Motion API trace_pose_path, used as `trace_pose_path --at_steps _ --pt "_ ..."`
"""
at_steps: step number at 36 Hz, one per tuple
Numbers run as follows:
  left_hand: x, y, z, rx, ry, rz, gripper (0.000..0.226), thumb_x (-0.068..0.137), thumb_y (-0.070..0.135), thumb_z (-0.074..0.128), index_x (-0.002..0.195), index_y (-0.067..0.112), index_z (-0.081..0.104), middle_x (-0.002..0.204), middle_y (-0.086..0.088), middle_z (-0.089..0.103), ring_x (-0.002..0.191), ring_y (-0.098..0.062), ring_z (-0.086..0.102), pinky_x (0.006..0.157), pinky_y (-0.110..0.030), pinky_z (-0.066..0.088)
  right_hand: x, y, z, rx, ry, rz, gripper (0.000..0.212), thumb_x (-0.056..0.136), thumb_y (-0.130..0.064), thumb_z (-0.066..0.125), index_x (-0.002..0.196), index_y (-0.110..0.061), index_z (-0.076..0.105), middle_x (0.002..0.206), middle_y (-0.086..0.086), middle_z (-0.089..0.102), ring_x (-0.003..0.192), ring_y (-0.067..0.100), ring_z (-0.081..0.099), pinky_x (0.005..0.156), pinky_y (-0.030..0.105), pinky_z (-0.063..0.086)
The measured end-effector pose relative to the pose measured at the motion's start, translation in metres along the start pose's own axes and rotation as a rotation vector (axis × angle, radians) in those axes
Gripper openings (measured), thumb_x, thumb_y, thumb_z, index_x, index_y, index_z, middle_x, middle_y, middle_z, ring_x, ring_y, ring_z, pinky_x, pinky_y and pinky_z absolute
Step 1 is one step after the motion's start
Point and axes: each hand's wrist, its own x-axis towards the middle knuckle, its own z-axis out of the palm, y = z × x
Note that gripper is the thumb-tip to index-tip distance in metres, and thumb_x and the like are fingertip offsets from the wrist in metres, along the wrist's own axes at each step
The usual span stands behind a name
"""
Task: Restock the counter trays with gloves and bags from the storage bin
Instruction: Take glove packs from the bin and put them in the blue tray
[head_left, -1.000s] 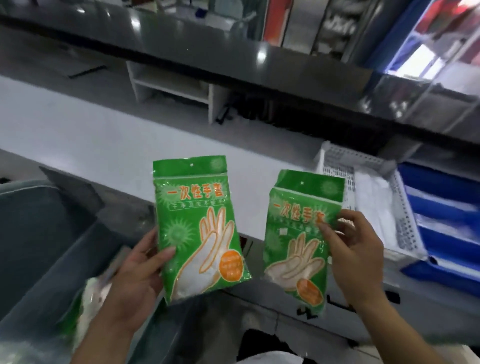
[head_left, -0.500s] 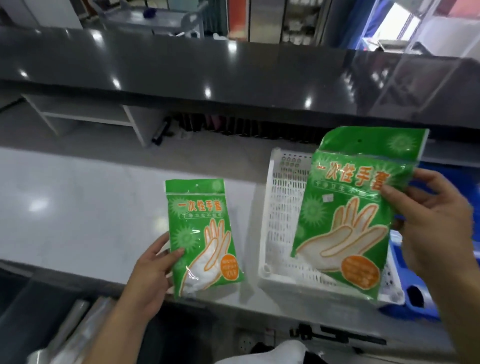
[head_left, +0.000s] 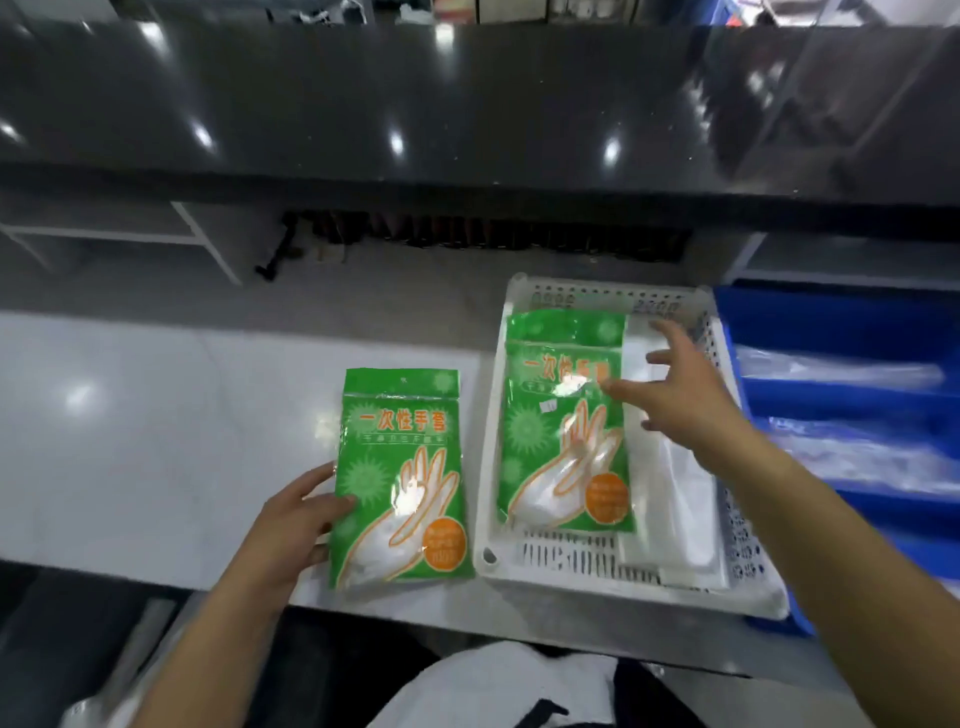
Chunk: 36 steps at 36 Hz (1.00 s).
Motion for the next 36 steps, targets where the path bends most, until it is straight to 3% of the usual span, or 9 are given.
trace_pose_path --at_steps 6,12,18,21,23,27,32,34,36 --pt "0.008 0.003 0.002 0.053 -0.042 -0.011 0.045 0.087 0.0 0.065 0.122 0.029 0.062 0.094 -0.009 0.079 0.074 -0.023 0.075 0.066 -0.033 0.056 -0.038 0.043 0.038 -0.454 -0.205 -0.116 0.086 0.073 -0.043 0.079 0.145 -0.043 0.033 0.157 -0.004 0.032 0.136 0.022 0.041 0.104 0.04 0.04" --pt "0.018 -0.001 -0.004 0.012 -0.114 -0.053 0.043 0.086 0.002 0.067 0.117 0.032 0.062 0.096 -0.009 0.079 0.076 -0.023 0.076 0.052 -0.027 0.057 -0.04 0.039 0.053 -0.475 -0.18 -0.089 0.077 0.076 -0.033 0.079 0.144 -0.035 0.043 0.158 0.002 0.03 0.144 0.024 0.029 0.115 0.041 0.029" --pt "0.025 -0.001 -0.011 -0.012 -0.199 -0.069 0.046 0.085 0.002 0.068 0.119 0.032 0.062 0.099 -0.01 0.078 0.079 -0.026 0.076 0.053 -0.028 0.056 -0.032 0.03 0.056 -0.188 0.065 -0.01 0.062 0.08 -0.021 0.079 0.135 -0.028 0.053 0.144 0.003 0.044 0.126 0.022 0.048 0.099 0.031 0.039" --pt "0.026 0.001 -0.014 -0.034 -0.249 -0.062 0.046 0.085 0.0 0.067 0.118 0.031 0.062 0.1 -0.011 0.078 0.081 -0.027 0.076 0.055 -0.03 0.058 -0.032 0.029 0.058 -0.105 0.117 0.08 0.064 0.079 -0.021 0.079 0.136 -0.031 0.051 0.143 0.007 0.046 0.123 0.026 0.052 0.101 0.042 0.046" --pt "0.027 0.003 -0.016 -0.055 -0.272 -0.054 0.046 0.085 -0.001 0.067 0.117 0.031 0.063 0.1 -0.01 0.078 0.08 -0.027 0.076 0.055 -0.029 0.058 -0.031 0.026 0.056 -0.008 0.176 0.169 0.067 0.079 -0.019 0.079 0.138 -0.032 0.049 0.139 0.012 0.049 0.113 0.029 0.057 0.09 0.046 0.053" --pt "0.027 0.007 -0.023 -0.103 -0.292 -0.022 0.048 0.084 -0.002 0.067 0.118 0.031 0.063 0.1 -0.011 0.078 0.078 -0.025 0.075 0.057 -0.031 0.057 -0.023 0.012 0.043 0.255 0.193 0.363 0.069 0.08 -0.008 0.077 0.14 -0.02 0.046 0.121 0.016 0.064 0.095 0.029 0.065 0.063 0.031 0.05" --pt "0.028 0.025 -0.034 -0.182 -0.334 0.072 0.056 0.078 0.004 0.069 0.128 0.029 0.059 0.113 -0.013 0.074 0.091 -0.03 0.073 0.082 -0.048 0.053 -0.018 -0.005 0.036 0.172 0.075 0.475 0.038 0.085 0.0 0.069 0.119 -0.013 0.062 0.1 0.019 0.072 0.084 0.031 0.068 0.068 0.038 0.054" --pt "0.026 0.036 -0.039 -0.228 -0.383 0.1 0.058 0.076 0.008 0.069 0.129 0.03 0.059 0.117 -0.012 0.073 0.094 -0.029 0.073 0.077 -0.048 0.055 -0.021 -0.012 0.037 0.149 0.105 0.456 0.032 0.085 0.003 0.066 0.112 -0.014 0.064 0.096 0.02 0.072 0.08 0.032 0.069 0.066 0.038 0.057" --pt "0.022 0.047 -0.043 -0.277 -0.441 0.129 0.057 0.076 0.009 0.068 0.128 0.032 0.061 0.119 -0.013 0.072 0.092 -0.026 0.073 0.068 -0.039 0.059 -0.025 -0.021 0.035 0.151 0.155 0.404 0.027 0.085 0.006 0.066 0.102 -0.016 0.065 0.083 0.014 0.074 0.064 0.026 0.071 0.05 0.031 0.054"
